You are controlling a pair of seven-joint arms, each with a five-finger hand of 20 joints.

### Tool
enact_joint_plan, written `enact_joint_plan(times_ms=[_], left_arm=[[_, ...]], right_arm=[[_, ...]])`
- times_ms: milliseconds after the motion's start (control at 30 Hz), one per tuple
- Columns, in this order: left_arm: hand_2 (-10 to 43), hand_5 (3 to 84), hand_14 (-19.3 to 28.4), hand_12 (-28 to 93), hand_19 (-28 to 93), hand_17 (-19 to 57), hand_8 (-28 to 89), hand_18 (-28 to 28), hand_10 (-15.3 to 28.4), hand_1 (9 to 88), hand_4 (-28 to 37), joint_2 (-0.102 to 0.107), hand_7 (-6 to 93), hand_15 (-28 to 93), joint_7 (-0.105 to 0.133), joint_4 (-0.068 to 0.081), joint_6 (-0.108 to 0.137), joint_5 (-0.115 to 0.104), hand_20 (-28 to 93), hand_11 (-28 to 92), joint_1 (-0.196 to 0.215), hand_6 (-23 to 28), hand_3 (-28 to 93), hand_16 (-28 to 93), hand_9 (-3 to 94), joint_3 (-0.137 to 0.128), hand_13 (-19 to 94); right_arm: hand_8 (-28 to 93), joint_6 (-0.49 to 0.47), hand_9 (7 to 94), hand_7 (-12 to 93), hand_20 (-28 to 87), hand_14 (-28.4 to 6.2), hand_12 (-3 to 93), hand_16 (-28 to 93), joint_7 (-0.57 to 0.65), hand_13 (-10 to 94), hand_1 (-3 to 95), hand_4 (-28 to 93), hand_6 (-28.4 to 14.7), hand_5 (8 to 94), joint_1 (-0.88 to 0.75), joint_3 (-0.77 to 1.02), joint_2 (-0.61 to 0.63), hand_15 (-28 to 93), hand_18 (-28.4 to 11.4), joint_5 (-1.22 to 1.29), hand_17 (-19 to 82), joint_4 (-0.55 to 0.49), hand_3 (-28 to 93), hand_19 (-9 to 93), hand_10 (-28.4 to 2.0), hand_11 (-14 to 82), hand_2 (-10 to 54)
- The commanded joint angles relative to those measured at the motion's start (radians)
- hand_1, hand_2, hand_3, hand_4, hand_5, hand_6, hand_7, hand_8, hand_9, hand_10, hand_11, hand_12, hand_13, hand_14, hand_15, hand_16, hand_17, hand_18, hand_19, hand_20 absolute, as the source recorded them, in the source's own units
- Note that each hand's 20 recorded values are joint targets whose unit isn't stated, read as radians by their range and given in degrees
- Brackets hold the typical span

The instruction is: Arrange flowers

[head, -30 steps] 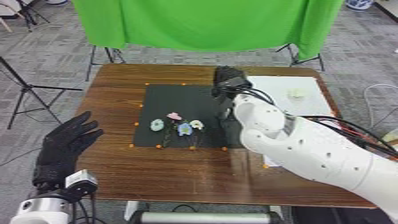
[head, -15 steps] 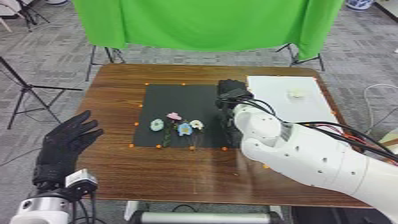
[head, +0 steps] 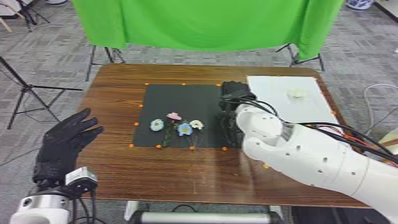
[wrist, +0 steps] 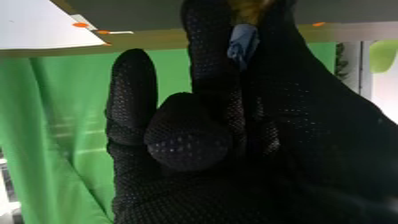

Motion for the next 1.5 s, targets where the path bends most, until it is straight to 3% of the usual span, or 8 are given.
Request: enact_joint_plan(times_ms=[33,333,667,733,833,900,1000,1500], left_arm=[[6.2,41.9,26.9,9,61,-8.6,-10,22.7,20.0,25.0,-20.3,0.001,15.2,55,-0.01,0.005,-0.008,0.002,1,28,0.001,11.8,83,-12,37.7,0.005,29],[6.3,41.9,26.8,9,61,-8.6,-10,22.7,20.0,25.1,-20.4,0.0,15.2,55,-0.007,0.004,-0.011,0.001,1,28,0.007,11.8,83,-12,37.7,0.006,29],[6.3,42.0,26.8,8,61,-8.6,-10,22.7,20.0,25.0,-20.4,-0.004,15.2,55,-0.021,0.005,-0.013,0.006,0,28,-0.001,11.9,83,-12,37.7,0.003,29],[6.3,42.0,26.8,8,61,-8.6,-10,22.7,20.0,25.1,-20.4,-0.002,15.2,55,-0.018,0.004,-0.013,0.005,0,28,0.005,11.9,83,-12,37.7,0.003,29],[6.3,42.0,26.8,8,61,-8.6,-10,22.7,20.0,25.1,-20.4,-0.004,15.3,55,-0.023,0.007,-0.015,0.007,0,28,0.0,11.9,83,-12,37.7,0.003,29],[6.3,42.0,26.9,8,61,-8.6,-10,22.7,20.0,25.0,-20.3,-0.004,15.4,55,-0.017,0.005,-0.015,0.003,0,28,0.01,11.8,83,-12,37.7,0.002,29],[6.4,42.0,27.0,8,61,-8.6,-10,22.7,19.9,25.1,-20.4,-0.005,15.4,55,-0.025,0.006,-0.016,0.005,0,28,0.002,11.8,83,-12,37.7,0.003,29],[6.4,42.0,26.9,8,61,-8.6,-10,22.7,20.0,25.0,-20.2,-0.008,15.3,55,-0.036,0.002,-0.015,0.011,0,28,0.0,11.9,83,-12,37.7,0.004,29]], right_arm=[[-4,-0.052,90.2,33,3,-1.3,34.7,16,0.018,83,49.4,-28,1.6,73.2,-0.018,0.033,-0.023,80,-16.1,-0.011,39,0.002,83,93,-6.9,14.4,-9.5],[-5,-0.094,83.5,30,4,-3.5,31.0,15,0.049,78,45.2,-28,0.0,69.3,-0.042,0.064,-0.038,78,-17.4,-0.005,37,-0.01,84,93,-8.8,18.1,-9.5],[-6,-0.181,78.6,26,5,-4.3,26.6,14,0.03,76,41.8,-28,-0.1,66.5,-0.09,0.139,-0.06,79,-18.2,-0.018,36,-0.014,86,93,-9.7,23.7,-9.5],[-7,-0.228,77.4,26,5,-4.5,25.9,14,0.044,76,41.2,-28,0.0,65.7,-0.099,0.157,-0.063,79,-18.3,-0.008,36,-0.025,86,93,-9.7,24.6,-9.5],[-14,-0.218,74.0,24,5,-5.4,22.6,14,0.031,74,39.4,-28,-0.3,64.7,-0.105,0.165,-0.065,80,-18.8,-0.016,34,-0.027,87,93,-10.9,28.6,-9.5],[-15,-0.238,73.0,24,5,-5.6,21.4,14,0.028,74,38.2,-28,-0.5,64.0,-0.11,0.173,-0.065,80,-18.9,-0.013,34,-0.038,88,93,-11.3,30.1,-9.5],[-15,-0.262,70.7,23,6,-5.9,18.2,13,0.022,73,36.2,-28,-0.8,62.8,-0.12,0.198,-0.073,80,-19.1,-0.024,34,-0.041,90,93,-12.7,33.5,-9.5],[-15,-0.296,67.2,22,7,-6.7,15.7,13,0.01,71,32.6,-28,-1.7,60.1,-0.126,0.235,-0.073,81,-19.8,-0.032,33,-0.062,90,93,-14.8,34.0,-8.8]])
